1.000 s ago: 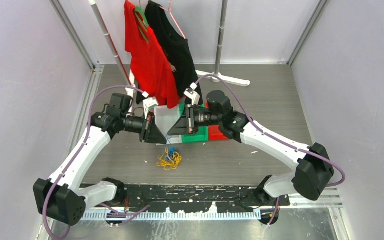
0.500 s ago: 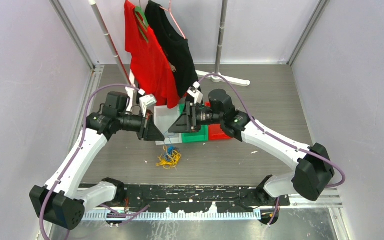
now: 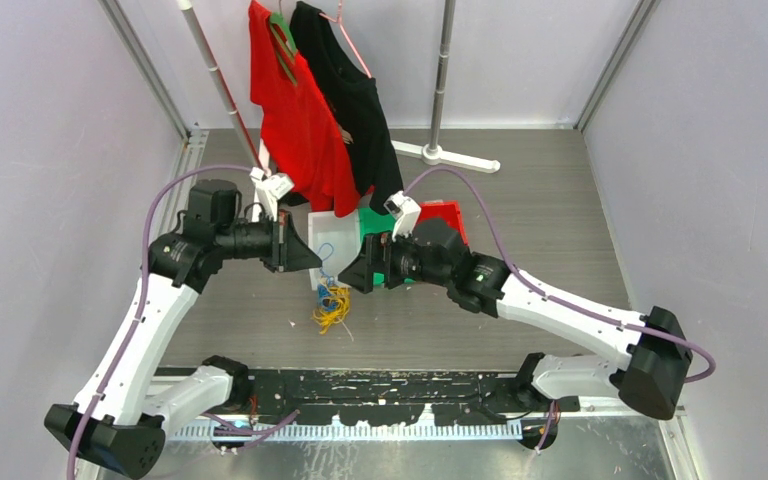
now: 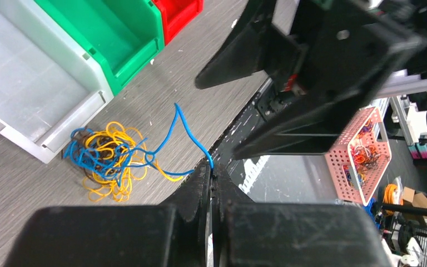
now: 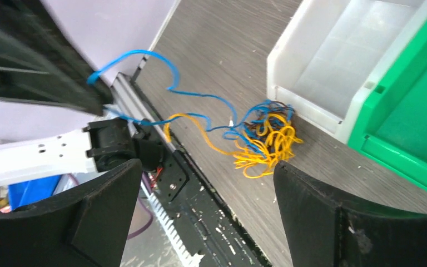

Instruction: Untangle the cables

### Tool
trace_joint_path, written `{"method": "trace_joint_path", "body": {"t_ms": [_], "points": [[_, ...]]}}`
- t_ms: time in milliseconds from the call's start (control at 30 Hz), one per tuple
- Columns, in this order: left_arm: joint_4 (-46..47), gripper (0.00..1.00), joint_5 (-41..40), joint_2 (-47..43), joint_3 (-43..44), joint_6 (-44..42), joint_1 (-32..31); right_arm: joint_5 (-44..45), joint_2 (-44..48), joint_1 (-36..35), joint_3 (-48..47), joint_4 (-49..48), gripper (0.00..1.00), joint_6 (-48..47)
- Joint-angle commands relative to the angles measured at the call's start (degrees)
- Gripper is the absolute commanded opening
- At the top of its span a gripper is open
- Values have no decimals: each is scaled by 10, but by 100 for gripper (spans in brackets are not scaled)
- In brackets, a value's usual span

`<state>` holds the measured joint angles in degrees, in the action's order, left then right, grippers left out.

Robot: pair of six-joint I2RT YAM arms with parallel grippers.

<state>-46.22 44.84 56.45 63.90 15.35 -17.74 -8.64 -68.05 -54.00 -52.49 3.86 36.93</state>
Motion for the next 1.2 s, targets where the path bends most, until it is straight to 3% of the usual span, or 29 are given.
{"method": "trace_joint_path", "body": {"t_ms": [0,333,600,833,1167], "points": [[-1,0,10,-16,42,40,-2,57,-26,-7,3,-75,92,-3],[-26,0,81,-13,60,38,-2,6,-88,-9,-4,-170,89,43],[-33,0,89,-1,72,10,-3,-60,-122,-9,3,-248,89,94],[-67,0,90,12,116,-40,-3,-26,-87,-9,28,-213,89,90],[-62,0,93,4,109,-37,-3,-42,-31,-6,25,-155,90,73]]}}
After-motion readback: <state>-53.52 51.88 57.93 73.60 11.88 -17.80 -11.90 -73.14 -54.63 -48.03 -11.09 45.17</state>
